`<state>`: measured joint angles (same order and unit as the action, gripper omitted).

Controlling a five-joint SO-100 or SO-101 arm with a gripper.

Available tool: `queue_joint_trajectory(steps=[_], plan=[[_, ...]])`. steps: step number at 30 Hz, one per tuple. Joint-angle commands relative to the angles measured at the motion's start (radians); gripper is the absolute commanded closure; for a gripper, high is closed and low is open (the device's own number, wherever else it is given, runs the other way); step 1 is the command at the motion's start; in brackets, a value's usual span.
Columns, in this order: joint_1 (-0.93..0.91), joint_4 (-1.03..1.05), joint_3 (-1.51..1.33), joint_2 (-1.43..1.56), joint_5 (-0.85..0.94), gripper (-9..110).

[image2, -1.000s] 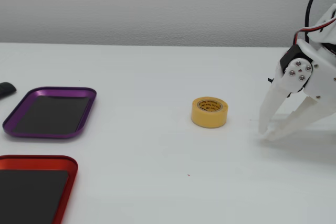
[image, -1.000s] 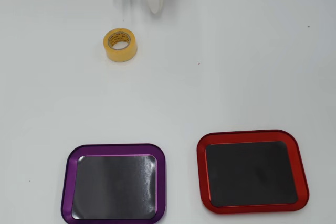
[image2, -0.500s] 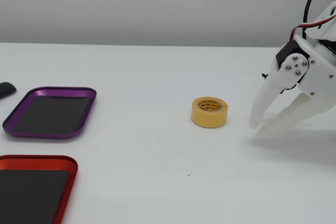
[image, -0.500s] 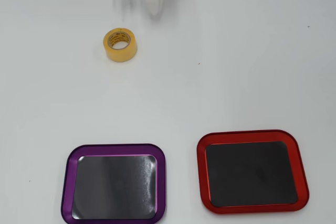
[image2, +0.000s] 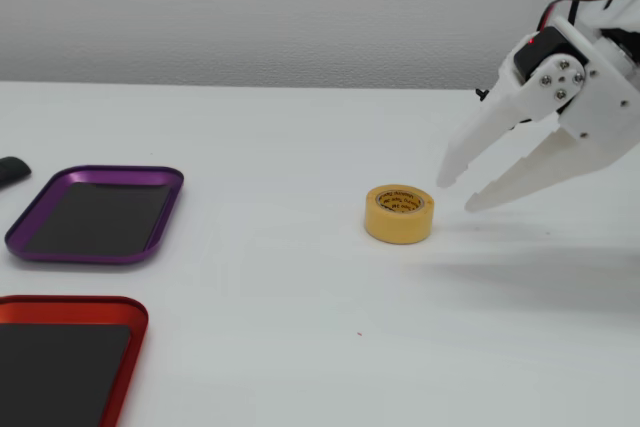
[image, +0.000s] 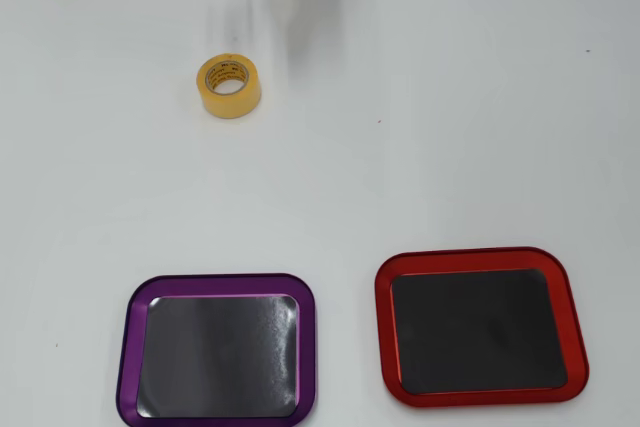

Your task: Grasp a tape and put it in the right purple dish.

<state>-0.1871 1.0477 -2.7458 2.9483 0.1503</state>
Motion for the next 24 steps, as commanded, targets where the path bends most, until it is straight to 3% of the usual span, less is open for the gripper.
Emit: queue_joint_trajectory(steps=[1,11,24], plan=[[-0.009,-0.003,0.206,-0.245,0.009,88],[-0.264,-0.002,0.442,-0.749,0.072,84],[-0.278,-0.018,0.439,-0.811,0.133,84]])
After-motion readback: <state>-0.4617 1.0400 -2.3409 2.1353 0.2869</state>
